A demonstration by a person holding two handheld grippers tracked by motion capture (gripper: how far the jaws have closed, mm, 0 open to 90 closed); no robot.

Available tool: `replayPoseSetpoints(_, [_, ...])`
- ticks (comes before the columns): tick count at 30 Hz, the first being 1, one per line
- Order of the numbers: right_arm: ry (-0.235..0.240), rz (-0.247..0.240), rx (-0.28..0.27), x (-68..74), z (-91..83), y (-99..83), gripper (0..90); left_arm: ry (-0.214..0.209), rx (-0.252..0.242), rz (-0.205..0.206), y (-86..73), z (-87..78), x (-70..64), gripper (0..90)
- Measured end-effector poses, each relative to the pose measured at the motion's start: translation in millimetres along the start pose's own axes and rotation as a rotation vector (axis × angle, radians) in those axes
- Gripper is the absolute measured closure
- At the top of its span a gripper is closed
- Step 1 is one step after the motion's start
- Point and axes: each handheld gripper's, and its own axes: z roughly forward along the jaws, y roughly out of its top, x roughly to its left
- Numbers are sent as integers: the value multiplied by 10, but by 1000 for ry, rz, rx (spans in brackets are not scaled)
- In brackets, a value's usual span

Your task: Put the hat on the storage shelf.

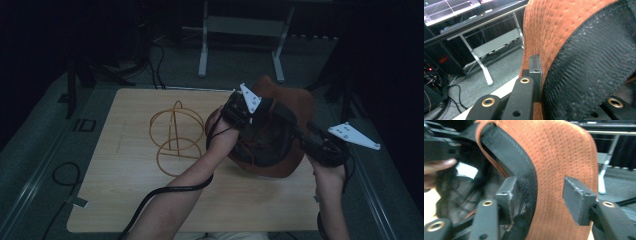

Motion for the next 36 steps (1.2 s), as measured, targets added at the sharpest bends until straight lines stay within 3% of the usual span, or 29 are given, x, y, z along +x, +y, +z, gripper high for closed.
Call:
replayPoseSetpoints(4, [-24,-23,-15,-96,-143,-11,413,-28,-40,40,-22,-46,34,876])
replayPoseSetpoints(6, [-59,-32,-19,-187,-207,-28,410,-40,-82,60,-42,-82,45,876])
replayPoseSetpoints(11, [-106,-7,-3,-444,-322,-100,414,-94,-160,78,-87,-177,105,876])
replayPoseSetpoints(14, [-116,-11,1,-533,-356,-137,424,-152,-214,76,-132,-223,151,875])
replayPoseSetpoints(15, [-117,-8,1,-564,-361,-145,425,-200,-241,67,-152,-242,175,875])
replayPoseSetpoints(16, [-120,-4,-2,-597,-360,-151,439,-213,-262,73,-172,-261,183,875])
replayPoseSetpoints(17, [-117,-4,1,-636,-356,-155,446,-227,-279,71,-186,-281,190,875])
replayPoseSetpoints(18, [-110,3,3,-672,-348,-157,446,-272,-311,66,-202,-303,208,875])
replayPoseSetpoints(22, [-94,6,8,-732,-318,-151,470,-346,-369,79,-236,-370,236,875])
replayPoseSetpoints(24, [-67,-2,8,-706,-306,-137,471,-402,-422,89,-254,-403,250,875])
replayPoseSetpoints(25, [-53,-11,6,-688,-300,-128,471,-403,-440,101,-264,-421,244,874])
replayPoseSetpoints(32, [48,-44,6,-536,-202,-76,488,-533,-526,129,-308,-477,261,875])
replayPoseSetpoints(36, [100,-86,1,-441,-163,-59,488,-613,-587,149,-326,-509,274,874])
